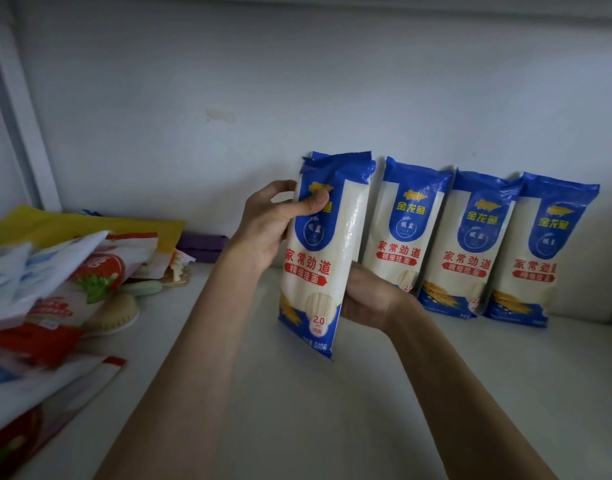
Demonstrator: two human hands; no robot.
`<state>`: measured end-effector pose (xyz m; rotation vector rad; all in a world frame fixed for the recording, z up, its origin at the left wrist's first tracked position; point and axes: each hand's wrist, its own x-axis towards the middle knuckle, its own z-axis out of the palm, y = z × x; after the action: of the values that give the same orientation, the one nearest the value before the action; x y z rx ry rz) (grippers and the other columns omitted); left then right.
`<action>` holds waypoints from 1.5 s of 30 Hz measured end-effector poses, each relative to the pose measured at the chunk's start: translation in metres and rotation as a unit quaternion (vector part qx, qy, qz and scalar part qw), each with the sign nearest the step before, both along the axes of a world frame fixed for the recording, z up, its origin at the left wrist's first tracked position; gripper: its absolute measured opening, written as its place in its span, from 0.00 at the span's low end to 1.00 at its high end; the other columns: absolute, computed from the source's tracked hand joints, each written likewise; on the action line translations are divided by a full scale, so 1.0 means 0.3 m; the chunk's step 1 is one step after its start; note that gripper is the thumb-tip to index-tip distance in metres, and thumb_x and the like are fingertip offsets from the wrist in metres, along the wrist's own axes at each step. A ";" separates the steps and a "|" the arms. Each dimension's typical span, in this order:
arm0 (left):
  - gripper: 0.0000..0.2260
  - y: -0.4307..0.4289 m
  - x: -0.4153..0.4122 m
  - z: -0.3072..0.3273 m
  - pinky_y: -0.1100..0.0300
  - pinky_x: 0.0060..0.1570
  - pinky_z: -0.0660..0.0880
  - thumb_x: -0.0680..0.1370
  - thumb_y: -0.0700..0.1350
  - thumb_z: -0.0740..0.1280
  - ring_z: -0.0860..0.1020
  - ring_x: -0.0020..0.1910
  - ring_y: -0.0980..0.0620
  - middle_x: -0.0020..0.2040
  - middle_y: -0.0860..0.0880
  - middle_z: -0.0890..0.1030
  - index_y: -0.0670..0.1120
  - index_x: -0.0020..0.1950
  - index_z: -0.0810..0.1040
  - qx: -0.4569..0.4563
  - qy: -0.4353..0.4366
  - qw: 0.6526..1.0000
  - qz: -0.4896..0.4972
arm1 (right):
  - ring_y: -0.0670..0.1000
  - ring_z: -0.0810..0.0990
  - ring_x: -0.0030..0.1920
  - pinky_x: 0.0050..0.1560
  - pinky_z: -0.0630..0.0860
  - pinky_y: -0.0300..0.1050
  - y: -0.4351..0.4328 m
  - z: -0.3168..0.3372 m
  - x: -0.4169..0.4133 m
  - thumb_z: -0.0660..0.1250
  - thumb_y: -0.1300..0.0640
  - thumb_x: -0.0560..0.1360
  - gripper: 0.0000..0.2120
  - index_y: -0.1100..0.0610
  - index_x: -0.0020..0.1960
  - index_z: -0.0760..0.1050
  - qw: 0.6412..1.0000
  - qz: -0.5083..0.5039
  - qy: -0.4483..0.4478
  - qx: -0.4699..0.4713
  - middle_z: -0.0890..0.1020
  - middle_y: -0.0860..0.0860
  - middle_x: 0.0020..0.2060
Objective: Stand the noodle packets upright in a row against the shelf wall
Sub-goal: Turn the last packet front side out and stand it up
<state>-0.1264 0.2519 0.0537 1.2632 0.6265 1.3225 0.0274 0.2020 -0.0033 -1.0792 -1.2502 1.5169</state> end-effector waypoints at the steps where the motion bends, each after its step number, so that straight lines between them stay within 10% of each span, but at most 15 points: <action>1: 0.34 0.002 0.000 -0.002 0.52 0.43 0.82 0.58 0.48 0.81 0.85 0.47 0.42 0.48 0.43 0.86 0.40 0.61 0.77 -0.006 -0.006 1.000 0.016 | 0.60 0.80 0.61 0.61 0.76 0.61 0.002 0.009 0.019 0.61 0.61 0.80 0.17 0.59 0.68 0.71 1.000 -0.022 -0.019 -0.006 0.80 0.60 0.61; 8: 0.26 0.000 0.030 -0.005 0.59 0.30 0.80 0.61 0.43 0.83 0.86 0.34 0.50 0.43 0.46 0.86 0.41 0.55 0.76 -0.038 -0.040 0.990 0.128 | 0.57 0.79 0.61 0.59 0.77 0.55 -0.030 0.102 0.112 0.60 0.69 0.76 0.17 0.58 0.63 0.73 0.998 -0.011 -0.051 -0.040 0.82 0.55 0.58; 11: 0.25 0.006 0.048 -0.008 0.56 0.32 0.82 0.60 0.44 0.83 0.86 0.35 0.49 0.42 0.46 0.86 0.43 0.51 0.75 -0.015 -0.015 0.988 0.154 | 0.54 0.78 0.62 0.57 0.79 0.53 -0.033 0.097 0.073 0.70 0.63 0.74 0.21 0.55 0.66 0.72 0.979 0.002 -0.205 0.015 0.80 0.51 0.61; 20: 0.22 0.065 -0.091 -0.111 0.53 0.50 0.80 0.67 0.48 0.75 0.84 0.53 0.46 0.53 0.45 0.86 0.41 0.59 0.81 -0.027 0.163 0.985 -0.039 | 0.55 0.78 0.63 0.47 0.81 0.49 -0.008 0.050 0.004 0.71 0.63 0.74 0.17 0.55 0.60 0.72 0.961 -0.125 -0.228 0.098 0.80 0.51 0.60; 28: 0.11 0.087 -0.082 -0.127 0.52 0.48 0.81 0.71 0.40 0.76 0.85 0.47 0.47 0.48 0.46 0.87 0.43 0.53 0.84 -0.020 0.134 0.988 0.078 | 0.55 0.83 0.52 0.47 0.83 0.49 -0.007 0.056 -0.032 0.75 0.57 0.70 0.15 0.59 0.53 0.74 0.929 -0.098 -0.353 0.051 0.80 0.52 0.50; 33: 0.09 0.096 -0.106 -0.149 0.58 0.38 0.80 0.73 0.40 0.74 0.85 0.42 0.51 0.46 0.47 0.87 0.44 0.53 0.84 -0.026 0.067 0.988 0.140 | 0.55 0.79 0.53 0.55 0.80 0.52 0.035 -0.053 -0.151 0.76 0.56 0.69 0.17 0.60 0.55 0.77 0.892 -0.255 -0.355 0.112 0.80 0.52 0.51; 36: 0.09 0.099 -0.117 -0.184 0.51 0.47 0.81 0.75 0.41 0.72 0.85 0.48 0.46 0.50 0.45 0.86 0.45 0.54 0.82 -0.038 0.040 0.991 0.120 | 0.56 0.79 0.57 0.56 0.79 0.50 0.053 -0.091 -0.208 0.72 0.59 0.72 0.17 0.60 0.59 0.77 0.877 -0.288 -0.358 0.142 0.81 0.55 0.56; 45: 0.20 0.096 -0.181 -0.206 0.52 0.57 0.77 0.71 0.33 0.75 0.80 0.54 0.51 0.55 0.49 0.83 0.45 0.61 0.78 -0.045 0.299 0.948 0.096 | 0.57 0.81 0.52 0.51 0.81 0.54 0.085 -0.102 -0.231 0.69 0.62 0.72 0.13 0.59 0.56 0.79 0.858 -0.310 -0.379 0.157 0.83 0.55 0.51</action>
<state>-0.1806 0.2805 -0.0082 1.5651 1.2486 1.0373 -0.0420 0.2276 -0.0340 -1.7142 -1.3826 0.3599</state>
